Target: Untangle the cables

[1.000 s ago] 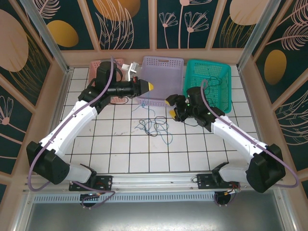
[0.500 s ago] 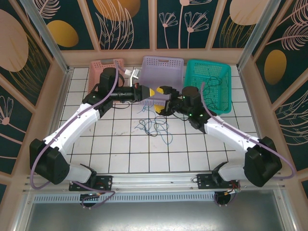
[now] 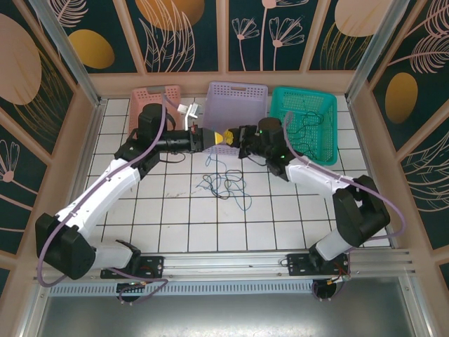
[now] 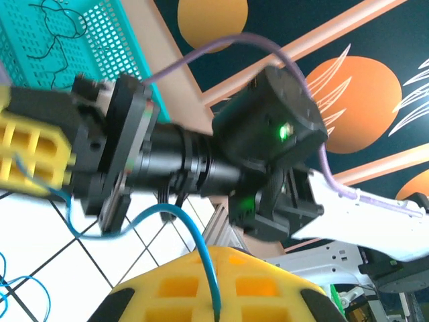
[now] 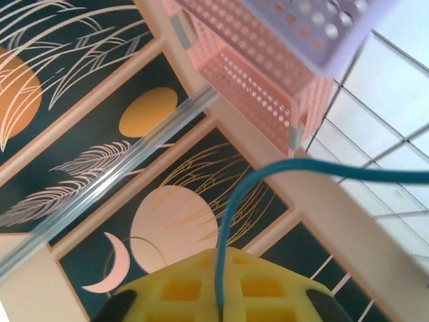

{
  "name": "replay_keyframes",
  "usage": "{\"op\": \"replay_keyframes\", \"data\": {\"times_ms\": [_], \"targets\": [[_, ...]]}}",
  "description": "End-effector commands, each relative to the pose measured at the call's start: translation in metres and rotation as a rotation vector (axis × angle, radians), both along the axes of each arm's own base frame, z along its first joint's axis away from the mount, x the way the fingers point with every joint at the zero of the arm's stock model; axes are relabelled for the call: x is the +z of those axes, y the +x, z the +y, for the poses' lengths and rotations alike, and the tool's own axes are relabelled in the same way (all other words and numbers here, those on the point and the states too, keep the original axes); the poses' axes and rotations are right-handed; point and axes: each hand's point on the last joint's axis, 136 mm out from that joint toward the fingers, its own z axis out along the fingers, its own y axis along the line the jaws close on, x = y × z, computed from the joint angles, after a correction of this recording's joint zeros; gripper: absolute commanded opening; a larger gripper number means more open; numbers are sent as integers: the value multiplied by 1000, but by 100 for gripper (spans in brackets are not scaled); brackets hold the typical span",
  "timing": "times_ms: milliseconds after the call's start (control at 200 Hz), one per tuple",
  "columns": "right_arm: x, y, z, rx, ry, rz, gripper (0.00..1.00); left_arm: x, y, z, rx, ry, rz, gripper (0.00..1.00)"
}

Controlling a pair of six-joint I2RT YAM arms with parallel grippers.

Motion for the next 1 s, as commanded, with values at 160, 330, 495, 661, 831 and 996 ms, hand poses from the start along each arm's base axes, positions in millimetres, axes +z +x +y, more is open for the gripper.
{"op": "replay_keyframes", "data": {"times_ms": [160,330,495,661,831,996], "targets": [[80,77,-45,-19,-290,-382,0,-27,-18,-5,-37,-4,77,0],[132,107,-40,21,-396,-581,0,-40,-11,-19,-20,9,103,0],[166,122,-32,48,-488,-709,0,-33,12,-20,77,50,81,59],[193,133,-32,37,-561,-791,0,-25,35,2,275,138,33,78],[199,155,-35,14,-615,-846,0,-43,47,50,551,268,64,82],[191,179,-32,7,-652,-871,0,-46,37,61,597,210,93,81]]}}
